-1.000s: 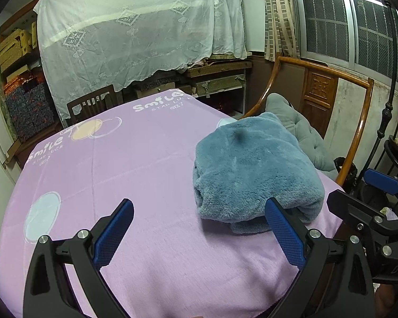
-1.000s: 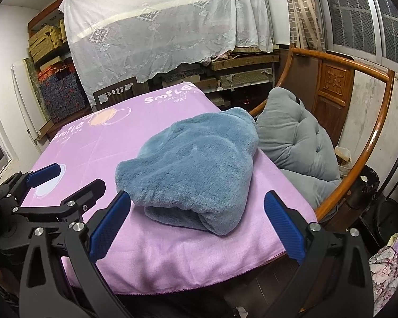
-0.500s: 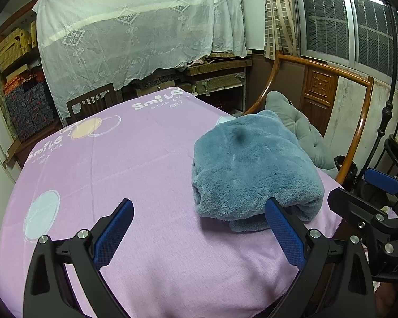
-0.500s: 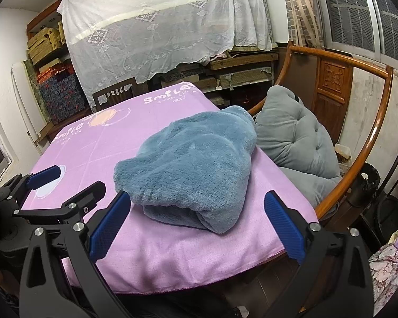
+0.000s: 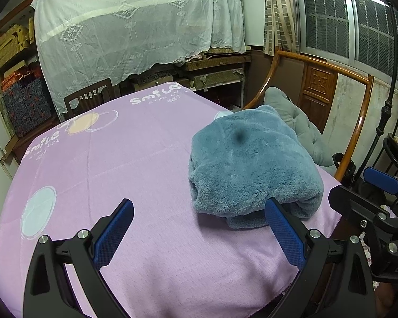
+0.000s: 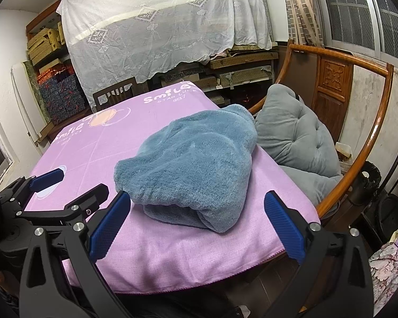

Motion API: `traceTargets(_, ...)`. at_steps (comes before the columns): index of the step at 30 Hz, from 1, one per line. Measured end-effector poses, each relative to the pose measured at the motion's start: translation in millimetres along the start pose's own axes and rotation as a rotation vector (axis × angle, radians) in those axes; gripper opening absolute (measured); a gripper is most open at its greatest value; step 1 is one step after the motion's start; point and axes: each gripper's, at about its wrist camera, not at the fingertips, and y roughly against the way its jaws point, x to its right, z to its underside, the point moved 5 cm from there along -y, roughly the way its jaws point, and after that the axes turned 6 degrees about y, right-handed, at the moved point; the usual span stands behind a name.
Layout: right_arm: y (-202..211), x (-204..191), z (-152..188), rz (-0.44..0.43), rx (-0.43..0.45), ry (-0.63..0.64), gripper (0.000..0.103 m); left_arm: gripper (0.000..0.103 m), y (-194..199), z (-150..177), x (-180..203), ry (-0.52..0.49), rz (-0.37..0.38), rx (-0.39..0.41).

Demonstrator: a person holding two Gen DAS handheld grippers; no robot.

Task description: Fold large clothes

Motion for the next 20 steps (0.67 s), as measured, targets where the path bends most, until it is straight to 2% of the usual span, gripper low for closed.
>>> traceTargets(5, -1, 0, 1, -0.001, 0.000, -0.002, 0.098, 0.099, -2, 1, 2, -0.006, 0.003, -0.004)
traceTargets(13, -3, -2, 4, -0.006, -0.005, -0.005, 0.098, 0.099, 6, 4, 16, -0.073, -0.008, 0.044)
traceTargets(20, 2, -1, 2, 0.004, 0.011, -0.007, 0.098, 0.099, -1, 0, 4, 0.012, 0.018, -0.002)
